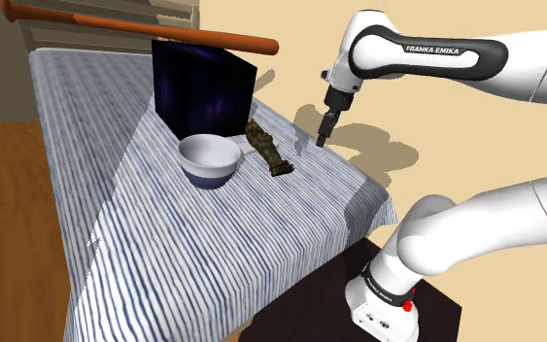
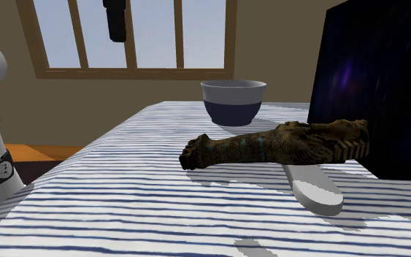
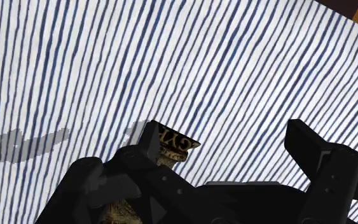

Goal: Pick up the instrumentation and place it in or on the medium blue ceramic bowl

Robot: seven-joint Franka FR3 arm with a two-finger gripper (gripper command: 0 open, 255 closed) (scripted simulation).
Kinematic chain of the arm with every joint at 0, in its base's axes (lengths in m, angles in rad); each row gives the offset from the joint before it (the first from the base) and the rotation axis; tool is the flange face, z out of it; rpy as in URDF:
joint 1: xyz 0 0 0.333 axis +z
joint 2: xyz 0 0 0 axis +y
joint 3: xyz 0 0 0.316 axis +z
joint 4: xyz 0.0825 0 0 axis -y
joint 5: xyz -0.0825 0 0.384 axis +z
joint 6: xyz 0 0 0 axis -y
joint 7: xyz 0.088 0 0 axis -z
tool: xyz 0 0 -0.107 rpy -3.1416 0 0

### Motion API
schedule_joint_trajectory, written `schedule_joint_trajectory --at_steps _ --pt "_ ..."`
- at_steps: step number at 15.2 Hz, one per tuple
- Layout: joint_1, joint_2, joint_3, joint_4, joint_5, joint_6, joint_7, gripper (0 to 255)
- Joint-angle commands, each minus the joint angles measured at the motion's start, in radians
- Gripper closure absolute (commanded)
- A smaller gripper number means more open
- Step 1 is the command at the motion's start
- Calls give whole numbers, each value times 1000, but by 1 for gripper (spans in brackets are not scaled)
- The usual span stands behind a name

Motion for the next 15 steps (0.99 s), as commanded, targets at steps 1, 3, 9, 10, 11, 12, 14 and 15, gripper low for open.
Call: schedule_joint_trajectory --at_steps 1,3,9,10,11,12,14,15 --pt "4 54 -46 18 -23 41 -100 0" --pt "14 119 -85 41 -34 87 -187 0" --pt "48 340 -183 148 -21 208 -453 0" --pt "53 379 -197 171 -12 225 -499 0" --pt "57 420 -209 196 -1 240 -544 0" --pt "61 461 -219 222 12 255 -590 0" --pt "65 544 -235 279 42 279 -681 0" --pt "65 586 -240 309 60 289 -726 0"
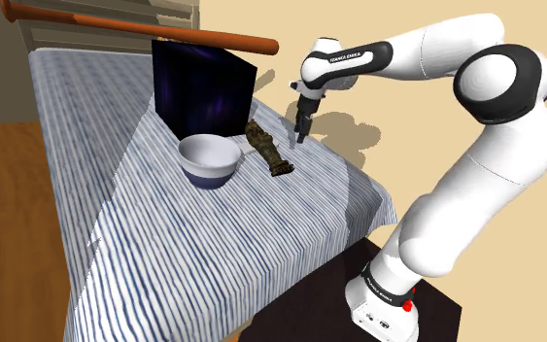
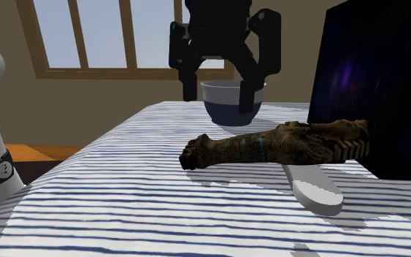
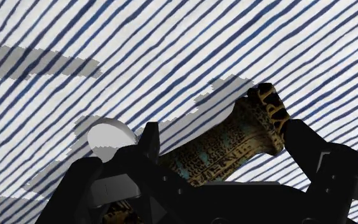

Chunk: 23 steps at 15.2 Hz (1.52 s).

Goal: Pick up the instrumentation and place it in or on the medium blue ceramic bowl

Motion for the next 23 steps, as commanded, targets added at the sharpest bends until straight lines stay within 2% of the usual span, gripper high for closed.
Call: schedule_joint_trajectory --at_steps 1,5,11,19,23 --pt "-2 82 -11 54 33 25 -97 0" --pt "-21 249 -5 194 104 44 -265 0" --pt "-75 493 47 447 180 33 -470 0" --pt "-84 547 61 419 201 113 -489 0" --pt "-84 548 61 419 201 113 -489 0"
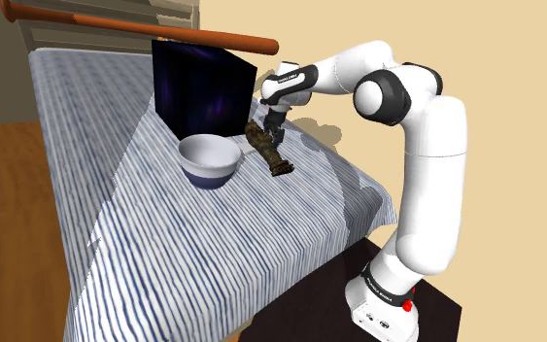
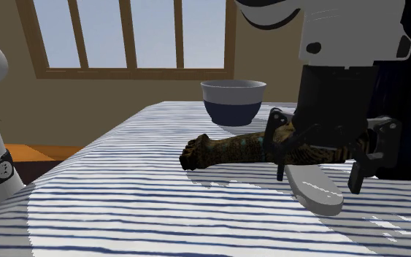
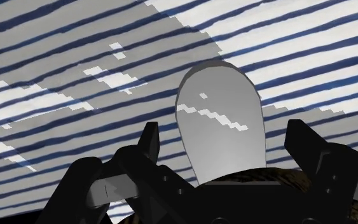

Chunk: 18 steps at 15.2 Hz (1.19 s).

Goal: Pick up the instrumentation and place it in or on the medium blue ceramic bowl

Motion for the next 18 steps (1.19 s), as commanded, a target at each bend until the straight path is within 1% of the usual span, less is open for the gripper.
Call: schedule_joint_trajectory --at_steps 1,4,5,14,18 --pt "0 2 1 -1 1 1 0 0" --pt "0 2 1 -1 1 1 0 0" --pt "1 1 1 -2 0 1 0 255" --pt "1 2 1 -1 1 1 0 255" --pt "3 -22 -5 19 -9 -42 6 255"
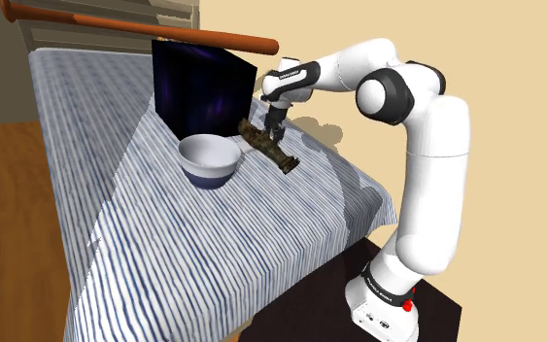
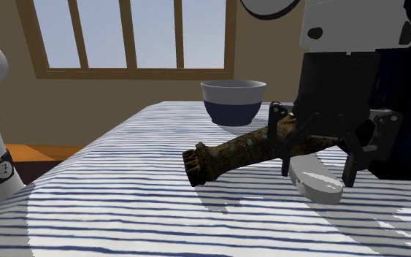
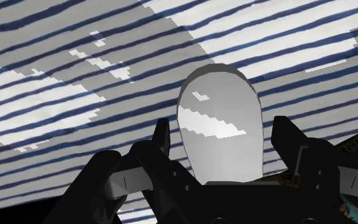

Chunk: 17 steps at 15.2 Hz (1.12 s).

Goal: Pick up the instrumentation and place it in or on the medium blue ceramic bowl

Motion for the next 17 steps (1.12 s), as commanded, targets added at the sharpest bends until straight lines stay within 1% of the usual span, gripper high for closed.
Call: schedule_joint_trajectory --at_steps 1,17 --pt "0 -9 -2 13 -4 -22 3 255" --pt "3 -74 -16 138 -33 -207 22 255"
